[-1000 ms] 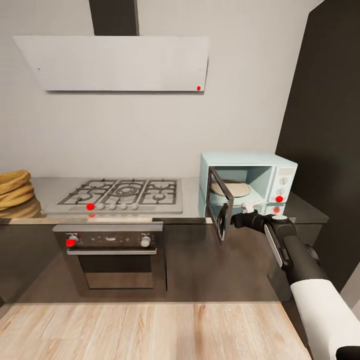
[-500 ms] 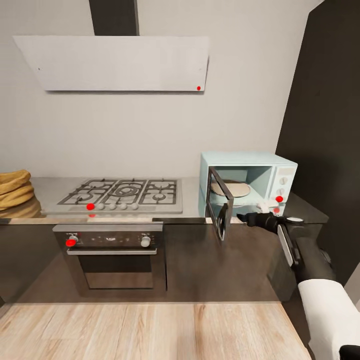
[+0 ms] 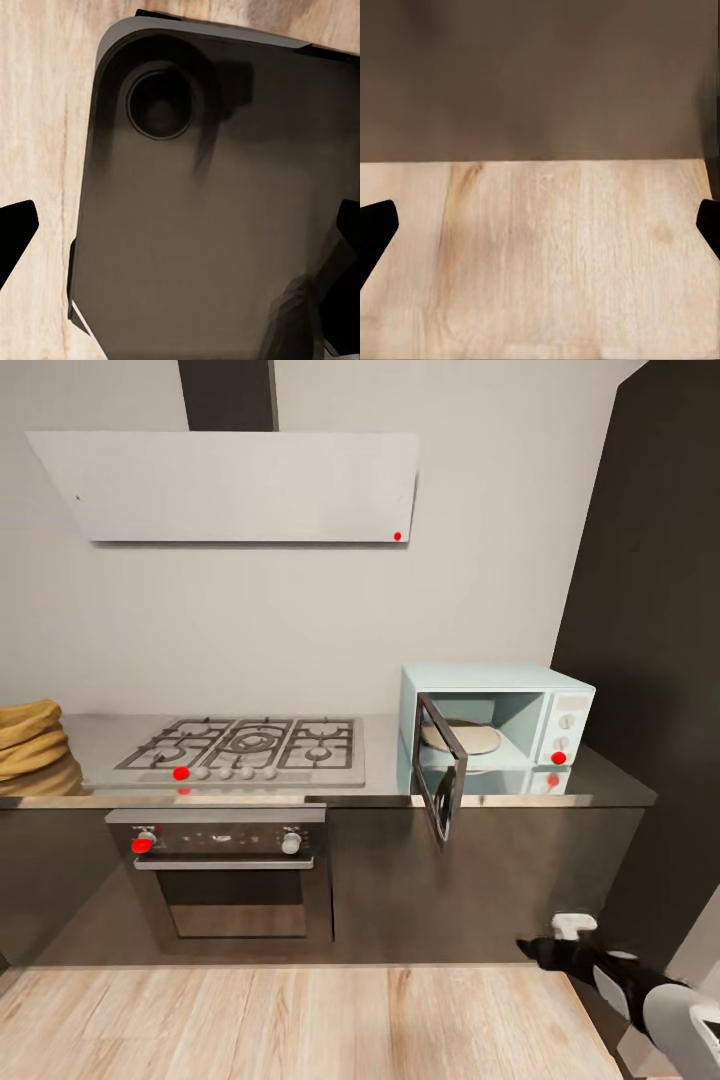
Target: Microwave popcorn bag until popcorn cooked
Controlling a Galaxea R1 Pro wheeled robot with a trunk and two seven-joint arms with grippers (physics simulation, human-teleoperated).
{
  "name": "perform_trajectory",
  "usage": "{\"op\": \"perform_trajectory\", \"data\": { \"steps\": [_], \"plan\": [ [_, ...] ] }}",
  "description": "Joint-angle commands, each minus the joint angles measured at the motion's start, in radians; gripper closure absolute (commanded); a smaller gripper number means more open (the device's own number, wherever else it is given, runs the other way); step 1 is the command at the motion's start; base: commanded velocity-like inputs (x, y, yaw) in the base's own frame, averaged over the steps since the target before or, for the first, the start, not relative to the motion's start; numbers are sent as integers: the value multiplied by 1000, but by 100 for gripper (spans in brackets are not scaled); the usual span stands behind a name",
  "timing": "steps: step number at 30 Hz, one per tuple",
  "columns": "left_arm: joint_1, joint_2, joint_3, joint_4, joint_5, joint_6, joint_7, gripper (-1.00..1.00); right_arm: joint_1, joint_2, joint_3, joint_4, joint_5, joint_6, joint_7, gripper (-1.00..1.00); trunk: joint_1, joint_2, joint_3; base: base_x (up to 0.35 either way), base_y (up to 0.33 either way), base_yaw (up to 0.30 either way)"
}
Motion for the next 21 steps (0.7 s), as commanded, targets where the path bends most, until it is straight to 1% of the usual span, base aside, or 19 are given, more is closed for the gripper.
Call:
{"op": "perform_trajectory", "data": {
  "steps": [1, 3, 4, 8, 9, 10, 11, 12, 14, 16, 17, 18, 20, 21],
  "plan": [
    [0, 0, 0, -1, 8, -1, -5, -100, 2, 3, -8, 11, 18, -19, -7, -100, 0, -1, -1, 0, 0, 0],
    [0, 0, 0, -1, 8, -1, -5, -100, 29, 9, -8, 27, 35, -37, -22, -100, 0, -1, -1, 0, 0, 0],
    [0, 0, 0, -1, 8, -1, -5, -100, 65, 12, -8, 31, 39, -43, -29, -100, 0, -1, -1, 0, 0, 0],
    [0, 0, 0, -1, 8, -1, -5, -100, 251, 25, -11, 35, 38, -54, -65, -100, 0, -1, -1, 0, 0, 0],
    [0, 0, 0, -1, 8, -1, -5, -100, 305, 37, -13, 35, 38, -56, -82, -100, 0, -1, -1, 0, 0, 0],
    [0, 0, 1, -1, 8, -1, -5, -100, 337, 50, -13, 36, 38, -56, -93, -100, 0, -1, -1, 0, 0, 0],
    [0, 0, 0, -1, 8, -1, -6, -100, 393, 77, -14, 35, 38, -57, -107, -100, 0, -1, -1, 0, 0, 0],
    [0, 0, 0, -1, 8, -1, -5, -100, 436, 97, -15, 35, 38, -57, -112, -100, 0, -1, -1, 0, 0, 0],
    [0, 0, 1, -1, 8, -1, -5, -100, 487, 122, -15, 36, 38, -57, -115, -100, 0, -1, -1, 0, 0, 0],
    [0, -1, 1, -1, 8, -1, -5, -100, 542, 174, -16, 36, 37, -64, -119, -100, 0, -1, -1, 0, 0, 0],
    [0, -1, 1, -1, 8, -1, -5, -100, 571, 201, -16, 36, 37, -84, -127, -100, 0, -1, -1, 0, 0, 0],
    [0, -1, 0, -1, 8, -1, -5, -100, 594, 222, -16, 36, 37, -100, -144, -100, 0, -1, -1, 0, 0, 0],
    [0, -1, 1, -1, 8, -1, -5, -100, 605, 234, -16, 36, 38, -107, -163, -100, 0, -1, -1, 0, 0, 0],
    [0, -1, 1, -1, 8, -1, -5, -100, 607, 235, -16, 36, 38, -109, -169, -100, 0, -1, -1, 0, 0, 0]
  ]
}}
